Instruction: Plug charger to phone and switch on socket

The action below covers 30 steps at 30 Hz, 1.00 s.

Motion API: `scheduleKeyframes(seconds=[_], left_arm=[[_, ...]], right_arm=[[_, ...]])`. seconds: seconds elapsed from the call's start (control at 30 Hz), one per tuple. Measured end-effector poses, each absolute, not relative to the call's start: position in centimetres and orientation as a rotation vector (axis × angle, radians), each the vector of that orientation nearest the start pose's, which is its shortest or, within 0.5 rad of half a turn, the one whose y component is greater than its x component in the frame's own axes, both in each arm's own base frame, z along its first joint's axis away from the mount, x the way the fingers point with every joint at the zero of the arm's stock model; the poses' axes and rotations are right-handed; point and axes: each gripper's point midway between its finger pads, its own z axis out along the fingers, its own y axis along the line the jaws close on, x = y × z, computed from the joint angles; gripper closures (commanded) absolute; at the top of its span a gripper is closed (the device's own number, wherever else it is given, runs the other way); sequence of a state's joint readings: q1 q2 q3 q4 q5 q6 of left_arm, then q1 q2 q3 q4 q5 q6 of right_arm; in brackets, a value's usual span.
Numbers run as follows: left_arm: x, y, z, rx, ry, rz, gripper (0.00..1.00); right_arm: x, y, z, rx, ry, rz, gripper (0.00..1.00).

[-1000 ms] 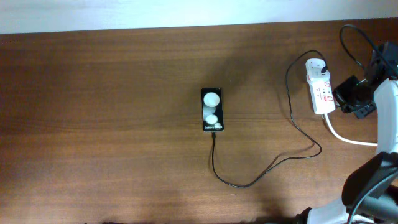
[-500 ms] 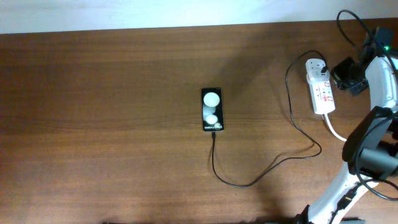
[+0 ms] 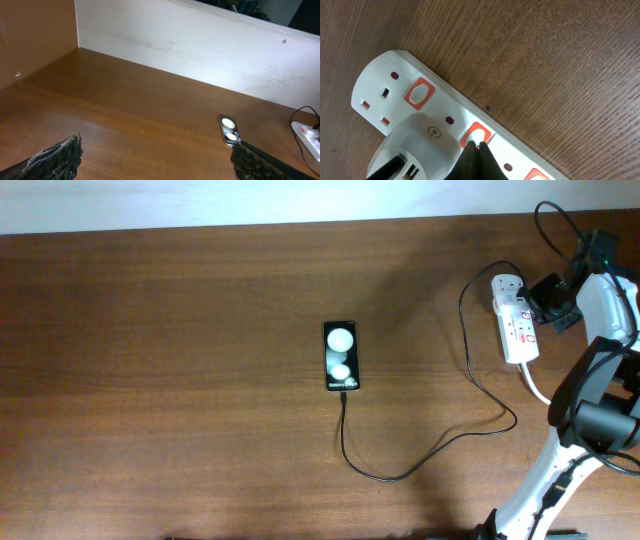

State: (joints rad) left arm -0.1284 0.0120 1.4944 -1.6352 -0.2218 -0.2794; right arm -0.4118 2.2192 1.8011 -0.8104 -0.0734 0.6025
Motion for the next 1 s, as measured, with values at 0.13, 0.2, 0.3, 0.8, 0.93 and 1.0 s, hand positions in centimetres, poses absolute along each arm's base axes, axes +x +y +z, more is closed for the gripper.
scheduleKeyframes(seconds=[0.13,0.2,0.3,0.8,0.93,1.0], left_arm=[[-3.8,4.3,32.9,-0.292,1.696,-0.111,0.01],[-3.8,4.3,32.9,-0.292,1.696,-0.111,0.01],[-3.8,4.3,32.9,-0.292,1.696,-0.111,0.01],[-3.8,4.3,32.8,-0.293,1.702,-0.109,0.01],[-4.0,4.3,31.7,-0.293,1.747,-0.098,0.01],[-4.0,4.3,31.7,-0.293,1.747,-0.098,0.01]], right_arm=[[47.5,-18.9,4.4,1.344,2.467,0.183,0.96],[47.6,-18.2,2.7,1.358,2.498,0.233,0.96],[47.9,-18.1,2.7,1.361,2.493,0.255,0.96],[38.6,-13.9,32.1,0.968,2.166,0.261,0.96],[29.5,-8.1,47.6,0.663,1.775,0.316,0.96],[26.5,-5.1,52.5,0.528,1.627,0.400,0.96]])
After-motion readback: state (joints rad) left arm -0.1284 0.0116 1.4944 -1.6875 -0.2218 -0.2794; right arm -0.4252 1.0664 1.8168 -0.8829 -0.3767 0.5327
